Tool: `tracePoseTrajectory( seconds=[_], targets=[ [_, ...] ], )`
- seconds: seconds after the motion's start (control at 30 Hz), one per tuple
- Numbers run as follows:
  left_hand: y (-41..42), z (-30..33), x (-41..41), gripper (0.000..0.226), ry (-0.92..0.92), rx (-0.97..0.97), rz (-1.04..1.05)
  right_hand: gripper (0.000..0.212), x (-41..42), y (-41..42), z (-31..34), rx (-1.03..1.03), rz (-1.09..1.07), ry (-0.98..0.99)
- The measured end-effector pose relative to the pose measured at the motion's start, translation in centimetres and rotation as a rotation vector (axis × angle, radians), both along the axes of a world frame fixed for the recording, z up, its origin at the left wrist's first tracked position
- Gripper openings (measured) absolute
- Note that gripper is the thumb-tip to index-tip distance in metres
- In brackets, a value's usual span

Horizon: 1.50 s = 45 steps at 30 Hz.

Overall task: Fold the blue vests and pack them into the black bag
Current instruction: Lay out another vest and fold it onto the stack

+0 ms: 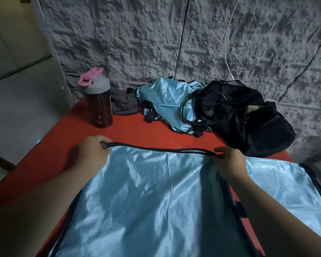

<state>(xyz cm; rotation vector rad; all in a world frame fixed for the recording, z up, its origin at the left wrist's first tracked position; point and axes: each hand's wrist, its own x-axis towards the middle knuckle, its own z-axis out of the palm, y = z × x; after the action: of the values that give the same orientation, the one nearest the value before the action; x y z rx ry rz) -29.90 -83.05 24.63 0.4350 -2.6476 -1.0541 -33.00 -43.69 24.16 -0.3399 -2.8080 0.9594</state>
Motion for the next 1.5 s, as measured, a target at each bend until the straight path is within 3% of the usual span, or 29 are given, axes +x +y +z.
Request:
tracePoseTrajectory(
  seconds=[0.17,0.27,0.37,0.5,0.6,0.67,0.73,0.87,0.9,0.97,1.07,1.17,1.3,1.43,1.5],
  targets=[
    [-0.4,0.6,-0.5,0.021,-0.185,-0.064,0.036,0.043,-0.2,0.8,0.8,-0.091,-0.024,-0.131],
    [-0.8,1.0,-0.2,0.019,-0.276,-0.13,-0.02,0.029,0.0,1.4,0.9,-0.079,0.063,-0.187],
    [-1.2,0.5,-0.1,0.023,-0.187,-0.145,-0.043,0.008,0.2,1.8,1.0,-0.072,0.045,-0.209],
    [-1.0,-0.2,-0.6,0.012,-0.085,-0.079,-0.016,0.041,-0.1,2.3,0.6,-0.091,0.019,-0.223],
    [-0.7,-0.4,-0.7,0.018,-0.074,-0.093,-0.024,0.049,-0.3,2.2,0.4,0.016,0.015,-0.199],
    [-0.3,-0.3,-0.3,0.033,-0.065,-0.179,-0.014,0.049,-0.1,1.9,0.8,0.08,0.021,-0.156],
    [0.7,-0.1,0.7,0.043,-0.008,-0.387,-0.017,0.038,0.5,1.6,1.6,0.106,-0.003,-0.107],
    [4.7,0.3,3.9,0.028,0.072,-0.501,-0.202,0.038,4.9,-1.0,3.1,0.227,0.023,0.083],
    [5.1,-0.1,4.6,0.032,0.032,-0.502,-0.25,0.039,6.8,-2.5,3.0,0.216,0.095,0.109],
    [5.4,-1.4,5.5,0.061,-0.125,-0.563,-0.329,0.049,11.0,-5.6,2.0,0.142,0.262,0.053],
    [5.2,-3.2,6.6,0.085,-0.327,-0.626,-0.328,0.071,13.8,-6.8,-1.3,0.356,0.427,-0.107],
    [5.0,-3.6,7.0,0.092,-0.317,-0.615,-0.292,0.088,12.7,-2.9,-2.8,0.48,0.33,-0.206],
    [4.9,-3.7,6.8,0.095,-0.321,-0.605,-0.271,0.095,11.6,0.1,-2.6,0.452,0.281,-0.253],
    [5.4,-3.1,6.5,0.085,-0.38,-0.594,-0.273,0.076,10.7,-1.1,-1.3,0.446,0.258,-0.268],
    [5.6,-2.5,5.8,0.08,-0.317,-0.618,-0.261,0.068,9.6,-2.0,-0.5,0.441,0.258,-0.197]
  ],
)
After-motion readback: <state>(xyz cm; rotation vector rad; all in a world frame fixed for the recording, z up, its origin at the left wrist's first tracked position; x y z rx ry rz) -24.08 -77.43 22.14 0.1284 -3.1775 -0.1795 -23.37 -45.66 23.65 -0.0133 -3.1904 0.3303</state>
